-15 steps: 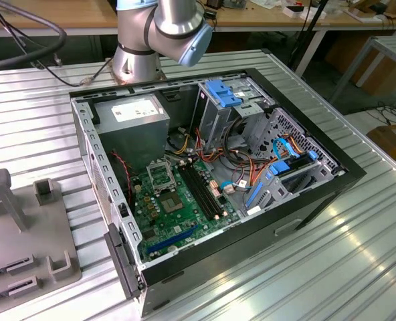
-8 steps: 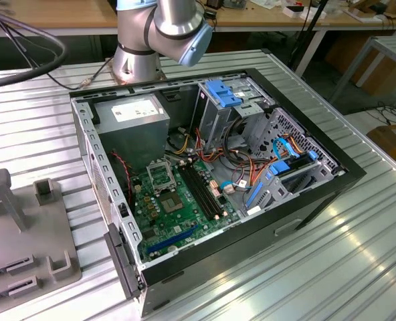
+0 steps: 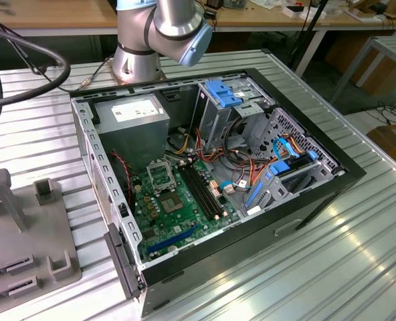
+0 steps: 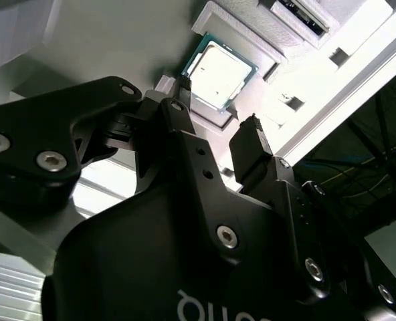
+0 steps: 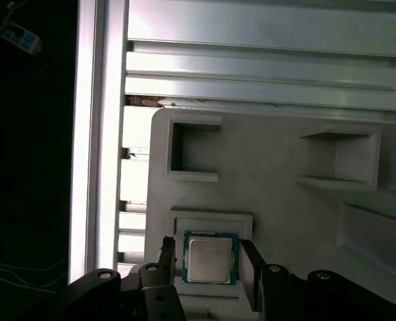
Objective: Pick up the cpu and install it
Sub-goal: 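Pick up the cpu and move it towards the insertion slot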
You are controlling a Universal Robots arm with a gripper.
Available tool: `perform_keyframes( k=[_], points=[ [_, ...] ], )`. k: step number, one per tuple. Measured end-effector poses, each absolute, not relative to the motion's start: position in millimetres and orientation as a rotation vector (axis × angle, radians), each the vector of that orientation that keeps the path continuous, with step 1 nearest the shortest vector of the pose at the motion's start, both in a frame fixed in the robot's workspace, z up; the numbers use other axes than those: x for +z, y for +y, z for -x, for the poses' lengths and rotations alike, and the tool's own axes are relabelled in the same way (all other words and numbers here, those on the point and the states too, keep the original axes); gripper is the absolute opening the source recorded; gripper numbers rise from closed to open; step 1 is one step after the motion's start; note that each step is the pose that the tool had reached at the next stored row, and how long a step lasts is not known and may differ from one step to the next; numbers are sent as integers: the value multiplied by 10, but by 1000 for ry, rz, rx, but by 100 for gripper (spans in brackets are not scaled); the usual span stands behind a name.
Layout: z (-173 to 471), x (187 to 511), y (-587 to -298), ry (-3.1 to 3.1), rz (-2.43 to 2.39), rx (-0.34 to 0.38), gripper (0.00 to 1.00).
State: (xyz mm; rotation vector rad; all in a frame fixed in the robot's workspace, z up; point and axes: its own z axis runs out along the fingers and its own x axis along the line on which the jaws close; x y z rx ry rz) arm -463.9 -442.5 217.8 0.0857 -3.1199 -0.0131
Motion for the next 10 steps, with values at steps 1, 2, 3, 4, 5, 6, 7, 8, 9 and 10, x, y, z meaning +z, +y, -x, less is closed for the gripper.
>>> perform_keyframes(
  k=[1, 2, 3, 4, 5, 6, 7, 8, 9, 10],
  points=[
    [4639, 2161, -4427, -3120, -86, -12, 51],
    [4638, 2142, -4431, -3120, -86, -12, 51],
    [4638, 2120, -4433, -3120, -86, -12, 51],
    [4639, 2108, -4434, -3120, -86, -11, 51],
    [4639, 2098, -4436, -3120, -86, -10, 51],
    [4638, 2091, -4438, -3120, -86, -8, 51],
    [4638, 2086, -4439, -3120, -86, -5, 51],
    [4638, 2081, -4439, -3120, -85, -3, 51],
    [4636, 2077, -4439, -3120, -84, -1, 51],
    [4635, 2072, -4439, -3120, -83, -1, 51]
  ],
)
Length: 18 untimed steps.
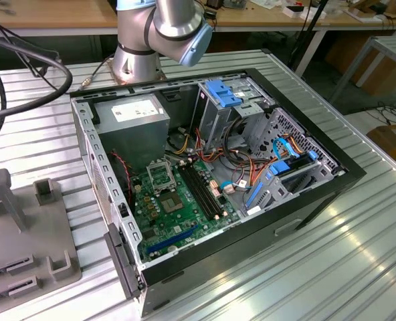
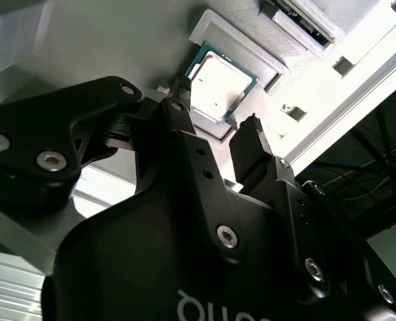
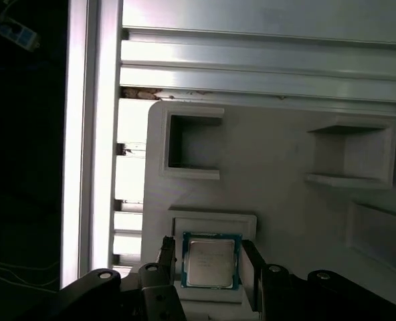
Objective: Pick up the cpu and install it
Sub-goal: 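Pick up the cpu and move it towards the insertion slot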
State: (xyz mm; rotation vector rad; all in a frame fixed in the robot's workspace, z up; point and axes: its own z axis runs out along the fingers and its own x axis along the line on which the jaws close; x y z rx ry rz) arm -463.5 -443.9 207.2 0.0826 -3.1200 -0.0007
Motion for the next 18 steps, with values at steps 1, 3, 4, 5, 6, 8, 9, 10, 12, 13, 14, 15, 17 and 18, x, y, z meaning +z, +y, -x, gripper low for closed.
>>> perform_keyframes(
  k=[1, 3, 4, 5, 6, 8, 9, 10, 12, 13, 14, 15, 17, 18],
  points=[
    [4627, 2064, -4441, -3120, -78, 0, 51],
    [4623, 2057, -4442, -3120, -71, 0, 53],
    [4622, 2048, -4443, -3120, -70, 0, 58],
    [4621, 2033, -4449, -3120, -68, 0, 58],
    [4621, 2011, -4458, -3121, -64, 0, 58],
    [4622, 1993, -4466, -3120, -63, 0, 58],
    [4622, 1984, -4474, -3120, -63, 0, 58],
    [4622, 1974, -4479, -3120, -63, 0, 58],
    [4622, 1959, -4487, -3121, -63, 0, 58],
    [4623, 1956, -4488, -3120, -63, 3, 58],
    [4622, 1955, -4489, -3120, -63, 10, 58],
    [4622, 1954, -4489, -3120, -63, 24, 58],
    [4621, 1954, -4490, -3120, -63, 38, 58],
    [4621, 1954, -4491, -3120, -63, 39, 58]
  ],
)
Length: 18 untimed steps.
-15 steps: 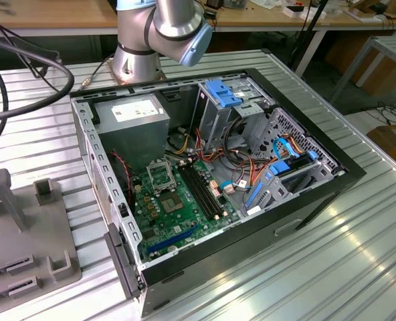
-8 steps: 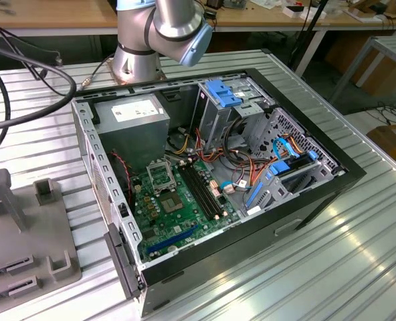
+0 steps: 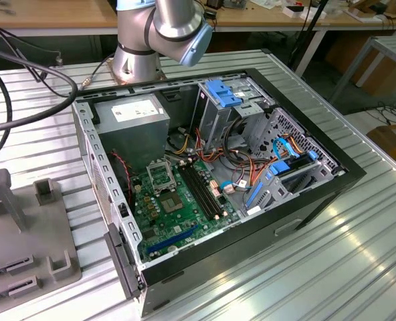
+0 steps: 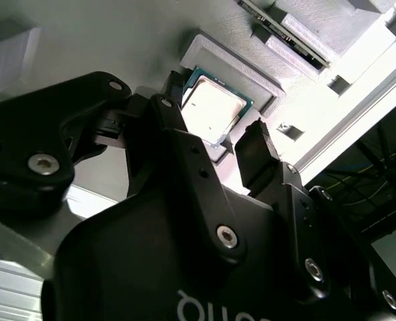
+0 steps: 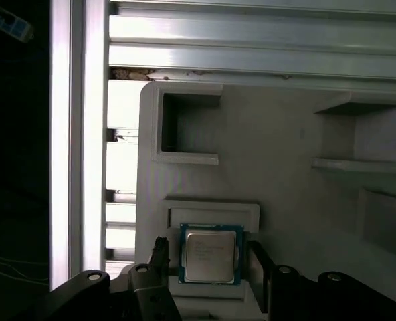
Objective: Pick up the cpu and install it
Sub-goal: 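Pick up the cpu and move it towards the insertion slot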
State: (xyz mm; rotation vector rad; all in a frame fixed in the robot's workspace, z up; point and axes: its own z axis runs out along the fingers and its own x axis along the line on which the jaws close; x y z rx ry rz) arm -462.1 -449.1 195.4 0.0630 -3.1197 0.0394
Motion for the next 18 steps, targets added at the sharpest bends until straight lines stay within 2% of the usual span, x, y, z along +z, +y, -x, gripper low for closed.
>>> perform_keyframes(
  k=[18],
  points=[
    [4617, 1904, -4476, -3120, -62, 40, 58]
  ],
)
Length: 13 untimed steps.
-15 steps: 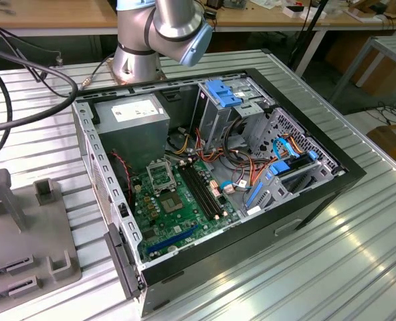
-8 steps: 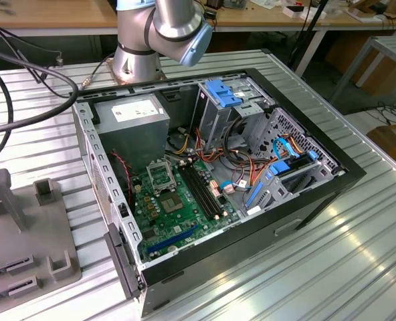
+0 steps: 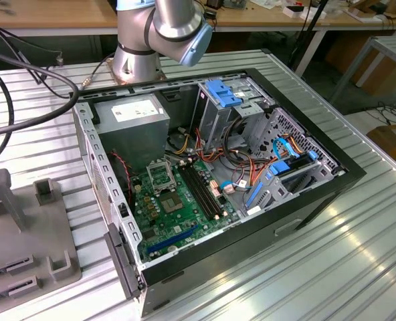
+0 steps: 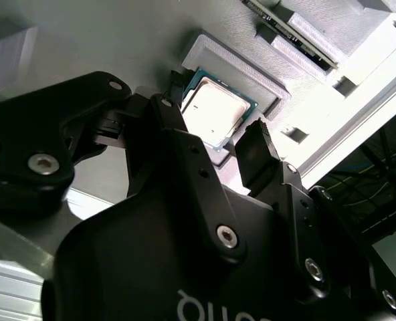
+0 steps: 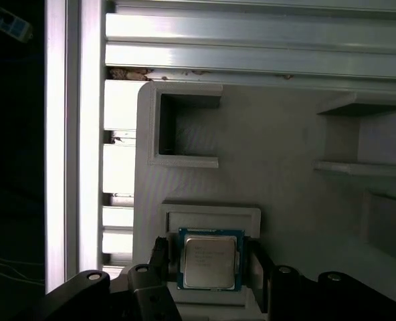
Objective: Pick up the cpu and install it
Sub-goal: 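Pick up the cpu and move it towards the insertion slot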
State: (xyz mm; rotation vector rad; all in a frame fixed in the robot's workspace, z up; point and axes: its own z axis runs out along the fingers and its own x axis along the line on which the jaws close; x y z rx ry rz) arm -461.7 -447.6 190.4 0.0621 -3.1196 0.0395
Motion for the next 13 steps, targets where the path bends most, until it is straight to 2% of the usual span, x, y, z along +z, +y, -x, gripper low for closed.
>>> perform_keyframes(
  k=[13],
  points=[
    [4616, 1918, -4456, -3120, -62, 41, 58]
  ],
)
